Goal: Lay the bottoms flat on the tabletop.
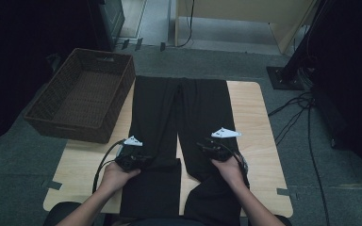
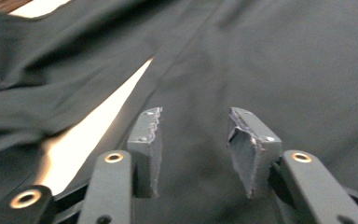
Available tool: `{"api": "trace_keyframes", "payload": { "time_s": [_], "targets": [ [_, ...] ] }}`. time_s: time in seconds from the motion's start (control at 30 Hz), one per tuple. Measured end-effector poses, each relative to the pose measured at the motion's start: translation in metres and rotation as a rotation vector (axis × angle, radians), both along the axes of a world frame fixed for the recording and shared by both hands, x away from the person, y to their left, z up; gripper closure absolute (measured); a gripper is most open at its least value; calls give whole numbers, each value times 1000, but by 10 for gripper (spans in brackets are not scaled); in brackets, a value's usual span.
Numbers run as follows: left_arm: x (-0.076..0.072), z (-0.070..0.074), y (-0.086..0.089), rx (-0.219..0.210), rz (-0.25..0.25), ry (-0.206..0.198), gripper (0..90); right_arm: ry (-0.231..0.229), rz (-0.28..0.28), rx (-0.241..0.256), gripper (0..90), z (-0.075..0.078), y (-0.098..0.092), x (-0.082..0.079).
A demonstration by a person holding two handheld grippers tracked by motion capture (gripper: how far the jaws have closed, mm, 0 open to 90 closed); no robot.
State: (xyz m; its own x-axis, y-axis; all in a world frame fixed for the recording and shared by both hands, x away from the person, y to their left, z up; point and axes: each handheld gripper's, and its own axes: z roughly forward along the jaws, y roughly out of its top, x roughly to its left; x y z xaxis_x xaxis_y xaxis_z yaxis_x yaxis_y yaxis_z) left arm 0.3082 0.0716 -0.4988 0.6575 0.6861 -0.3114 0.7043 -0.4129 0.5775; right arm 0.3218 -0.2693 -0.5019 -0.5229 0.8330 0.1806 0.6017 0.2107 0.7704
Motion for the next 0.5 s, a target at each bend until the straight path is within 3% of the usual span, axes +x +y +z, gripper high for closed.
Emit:
{"api": "trace_keyframes", "payload": {
  "time_s": [0.5],
  "targets": [
    [1,0,-2,-5,-6,4,900,0,-105,-38,426,-11,5,81]
  ]
}}
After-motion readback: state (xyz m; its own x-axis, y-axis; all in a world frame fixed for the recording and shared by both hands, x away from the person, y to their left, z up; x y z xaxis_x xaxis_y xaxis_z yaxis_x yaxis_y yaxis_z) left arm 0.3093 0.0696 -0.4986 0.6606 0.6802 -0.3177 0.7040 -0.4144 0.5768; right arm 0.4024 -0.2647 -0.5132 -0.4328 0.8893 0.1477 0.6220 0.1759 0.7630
